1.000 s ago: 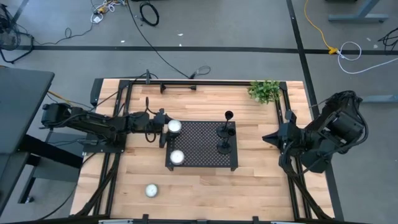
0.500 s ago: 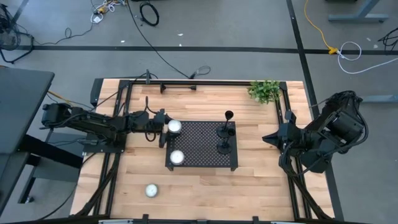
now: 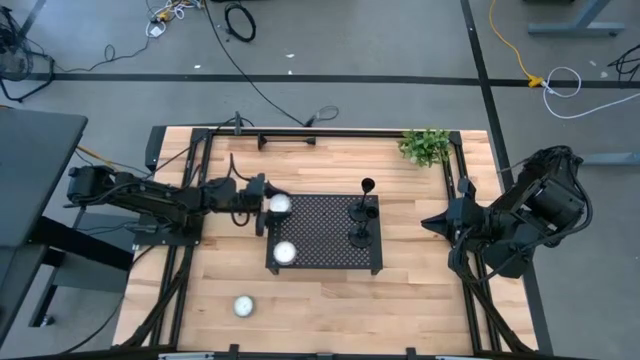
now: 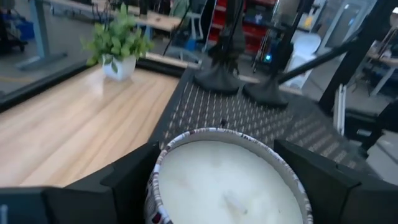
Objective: Pick & Place candle stick holders
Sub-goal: Put the red patterned scented candle on the shelf aligned with the other scented candle
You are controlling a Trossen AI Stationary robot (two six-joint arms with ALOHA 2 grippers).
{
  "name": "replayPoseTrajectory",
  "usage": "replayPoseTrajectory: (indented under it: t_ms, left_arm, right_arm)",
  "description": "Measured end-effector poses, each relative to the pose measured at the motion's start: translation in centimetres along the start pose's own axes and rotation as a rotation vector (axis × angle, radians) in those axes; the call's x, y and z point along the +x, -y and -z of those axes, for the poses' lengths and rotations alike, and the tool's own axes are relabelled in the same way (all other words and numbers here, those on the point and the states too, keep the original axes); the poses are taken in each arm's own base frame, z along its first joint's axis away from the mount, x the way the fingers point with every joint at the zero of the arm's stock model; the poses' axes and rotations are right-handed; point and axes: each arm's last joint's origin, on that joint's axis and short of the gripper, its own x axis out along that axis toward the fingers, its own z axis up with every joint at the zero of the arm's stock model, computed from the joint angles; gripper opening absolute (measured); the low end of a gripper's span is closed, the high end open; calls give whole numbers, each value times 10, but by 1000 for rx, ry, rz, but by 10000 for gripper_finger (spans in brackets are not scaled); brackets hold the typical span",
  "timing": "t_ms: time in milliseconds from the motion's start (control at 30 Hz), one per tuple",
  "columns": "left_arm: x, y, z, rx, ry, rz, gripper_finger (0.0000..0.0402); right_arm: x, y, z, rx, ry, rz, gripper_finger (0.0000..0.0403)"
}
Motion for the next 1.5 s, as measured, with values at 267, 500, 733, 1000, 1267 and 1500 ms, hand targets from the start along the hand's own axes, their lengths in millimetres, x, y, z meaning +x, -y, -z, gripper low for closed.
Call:
replayPoseTrajectory:
  t_ms: [267,500,733,1000,1267,1500]
  left_arm:
    - [0,1,-3,-2,35,7,304]
    - [3,0,1,-30,20,-7,304]
    - [9,-3,5,-35,31,-47,304]
    - [9,-1,7,-77,18,-52,305]
    - [9,-2,9,-76,3,-85,305]
    - [9,-2,9,-80,6,-95,305]
  right_arm:
    - [0,0,0,-4,0,0,20]
    - [0,0,0,-11,1,-1,20]
    - [0,0,0,-13,0,-2,20]
    - [0,-1,0,-21,-5,-8,20]
    - [0,0,0,-21,3,-2,20]
    - [0,0,0,-23,3,-2,20]
